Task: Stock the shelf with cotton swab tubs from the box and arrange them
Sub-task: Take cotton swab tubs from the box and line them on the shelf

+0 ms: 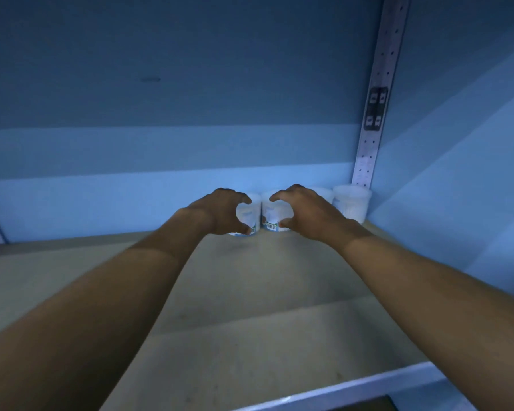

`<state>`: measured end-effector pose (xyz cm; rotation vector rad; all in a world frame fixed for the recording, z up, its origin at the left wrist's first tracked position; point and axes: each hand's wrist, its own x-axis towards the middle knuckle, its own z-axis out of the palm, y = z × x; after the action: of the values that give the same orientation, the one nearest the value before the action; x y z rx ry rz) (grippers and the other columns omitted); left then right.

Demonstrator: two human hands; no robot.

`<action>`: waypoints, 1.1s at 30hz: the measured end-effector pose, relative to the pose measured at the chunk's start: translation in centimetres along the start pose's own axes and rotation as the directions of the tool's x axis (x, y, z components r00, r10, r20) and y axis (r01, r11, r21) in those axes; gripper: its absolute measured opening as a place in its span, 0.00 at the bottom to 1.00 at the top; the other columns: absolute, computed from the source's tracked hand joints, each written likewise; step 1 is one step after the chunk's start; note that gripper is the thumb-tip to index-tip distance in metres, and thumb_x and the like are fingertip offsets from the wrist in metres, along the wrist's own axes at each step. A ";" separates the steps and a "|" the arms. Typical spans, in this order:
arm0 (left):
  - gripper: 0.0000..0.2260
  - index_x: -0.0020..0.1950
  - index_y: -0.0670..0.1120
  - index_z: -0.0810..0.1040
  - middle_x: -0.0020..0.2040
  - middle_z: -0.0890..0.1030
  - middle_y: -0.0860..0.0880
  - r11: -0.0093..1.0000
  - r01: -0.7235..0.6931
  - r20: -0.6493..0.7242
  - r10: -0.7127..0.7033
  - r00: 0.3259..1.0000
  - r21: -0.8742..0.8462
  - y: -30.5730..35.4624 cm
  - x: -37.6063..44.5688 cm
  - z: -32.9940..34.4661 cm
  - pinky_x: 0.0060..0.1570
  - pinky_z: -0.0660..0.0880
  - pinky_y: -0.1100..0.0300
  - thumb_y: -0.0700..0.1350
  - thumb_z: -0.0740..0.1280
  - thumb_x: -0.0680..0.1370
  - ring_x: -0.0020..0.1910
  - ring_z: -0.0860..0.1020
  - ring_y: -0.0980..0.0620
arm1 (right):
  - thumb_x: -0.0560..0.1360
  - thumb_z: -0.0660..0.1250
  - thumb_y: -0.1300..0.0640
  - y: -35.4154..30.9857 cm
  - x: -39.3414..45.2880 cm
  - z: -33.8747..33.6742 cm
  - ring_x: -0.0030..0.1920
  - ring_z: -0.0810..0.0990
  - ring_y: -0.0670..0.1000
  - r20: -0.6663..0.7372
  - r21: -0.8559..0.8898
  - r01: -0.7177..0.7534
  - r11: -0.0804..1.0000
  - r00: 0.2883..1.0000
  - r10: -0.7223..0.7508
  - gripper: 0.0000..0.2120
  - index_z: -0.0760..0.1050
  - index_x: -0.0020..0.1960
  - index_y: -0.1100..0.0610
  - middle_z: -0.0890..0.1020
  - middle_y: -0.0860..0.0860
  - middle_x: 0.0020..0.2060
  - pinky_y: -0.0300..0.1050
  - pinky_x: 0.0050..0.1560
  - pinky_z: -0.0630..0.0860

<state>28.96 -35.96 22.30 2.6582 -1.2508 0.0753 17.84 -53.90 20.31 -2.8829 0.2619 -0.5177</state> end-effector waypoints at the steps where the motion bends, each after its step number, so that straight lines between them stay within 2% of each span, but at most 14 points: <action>1: 0.26 0.67 0.52 0.75 0.65 0.77 0.51 1.000 -0.002 0.002 0.002 1.000 -0.005 0.2 -1.0 -0.2 0.63 0.71 0.54 0.55 0.74 0.71 0.66 0.73 0.49 | 0.74 0.73 0.55 -0.3 -0.9 -0.4 0.66 0.72 0.55 0.006 0.011 0.006 1.000 1.000 -0.007 0.26 0.72 0.70 0.48 0.73 0.53 0.65 0.48 0.62 0.71; 5: 0.32 0.73 0.55 0.69 0.72 0.71 0.52 0.999 -0.001 0.004 0.001 1.000 -0.048 0.6 -5.6 -1.2 0.69 0.66 0.55 0.57 0.75 0.71 0.72 0.67 0.51 | 0.73 0.75 0.53 -2.0 -4.3 -2.2 0.66 0.72 0.55 0.033 0.009 0.005 1.000 0.999 -0.005 0.27 0.72 0.70 0.46 0.73 0.52 0.64 0.47 0.63 0.70; 8: 0.31 0.72 0.57 0.69 0.71 0.71 0.54 0.999 0.000 0.016 0.001 1.000 -0.039 1.3 -9.1 -2.1 0.68 0.67 0.54 0.59 0.74 0.71 0.71 0.67 0.52 | 0.73 0.75 0.51 -3.2 -7.2 -3.0 0.65 0.72 0.53 0.058 0.002 -0.007 1.000 0.998 0.007 0.27 0.71 0.69 0.44 0.72 0.50 0.64 0.49 0.62 0.71; 11: 0.30 0.71 0.58 0.69 0.70 0.71 0.55 1.000 0.009 0.020 -0.008 1.000 -0.027 1.9 -12.3 -2.9 0.66 0.68 0.54 0.60 0.73 0.71 0.70 0.67 0.52 | 0.73 0.76 0.51 -4.4 -10.3 -3.6 0.65 0.72 0.53 0.022 0.037 0.039 0.999 0.999 -0.040 0.26 0.73 0.69 0.45 0.73 0.50 0.62 0.48 0.63 0.71; 16: 0.30 0.71 0.54 0.71 0.66 0.76 0.51 0.997 -0.075 -0.027 0.076 0.997 0.034 3.1 -17.0 -3.7 0.65 0.71 0.52 0.60 0.73 0.71 0.65 0.72 0.50 | 0.71 0.77 0.51 -6.7 -14.4 -4.4 0.65 0.73 0.53 -0.006 0.046 0.105 0.993 0.994 -0.105 0.27 0.73 0.69 0.45 0.74 0.51 0.63 0.49 0.64 0.71; 22: 0.29 0.70 0.53 0.73 0.64 0.77 0.51 0.995 -0.092 -0.046 0.094 0.995 0.038 3.9 -22.3 -4.0 0.61 0.72 0.55 0.59 0.74 0.71 0.62 0.74 0.50 | 0.71 0.77 0.50 -9.3 -18.4 -4.6 0.63 0.73 0.50 -0.025 0.113 0.167 0.979 0.986 -0.165 0.26 0.74 0.68 0.44 0.75 0.48 0.62 0.48 0.64 0.71; 26: 0.29 0.70 0.54 0.73 0.65 0.76 0.52 0.996 -0.088 -0.037 0.088 0.995 0.013 3.8 -26.1 -3.6 0.58 0.69 0.60 0.59 0.74 0.71 0.62 0.74 0.51 | 0.71 0.78 0.50 -11.3 -20.6 -3.8 0.57 0.76 0.45 -0.051 0.207 0.210 0.956 0.978 -0.204 0.25 0.76 0.66 0.44 0.77 0.45 0.60 0.47 0.59 0.76; 29: 0.27 0.69 0.53 0.74 0.64 0.76 0.51 0.996 -0.090 -0.015 0.090 0.996 0.000 3.5 -29.0 -2.8 0.52 0.66 0.66 0.57 0.74 0.72 0.57 0.74 0.54 | 0.70 0.77 0.48 -12.9 -22.3 -2.5 0.50 0.78 0.42 -0.033 0.276 0.221 0.935 0.975 -0.221 0.23 0.77 0.63 0.43 0.77 0.43 0.55 0.45 0.52 0.79; 33: 0.23 0.65 0.52 0.77 0.60 0.76 0.51 0.998 -0.057 0.036 0.058 0.998 -0.020 2.7 -32.6 -1.3 0.48 0.66 0.65 0.56 0.74 0.72 0.51 0.72 0.58 | 0.69 0.77 0.49 -15.0 -24.4 -0.5 0.45 0.80 0.41 0.033 0.312 0.245 0.918 0.963 -0.268 0.20 0.78 0.60 0.43 0.77 0.42 0.51 0.39 0.47 0.78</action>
<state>6.09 -12.72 19.74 2.6190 -1.3322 0.0231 -2.75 -34.48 16.25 -2.6351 -0.1975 -0.4447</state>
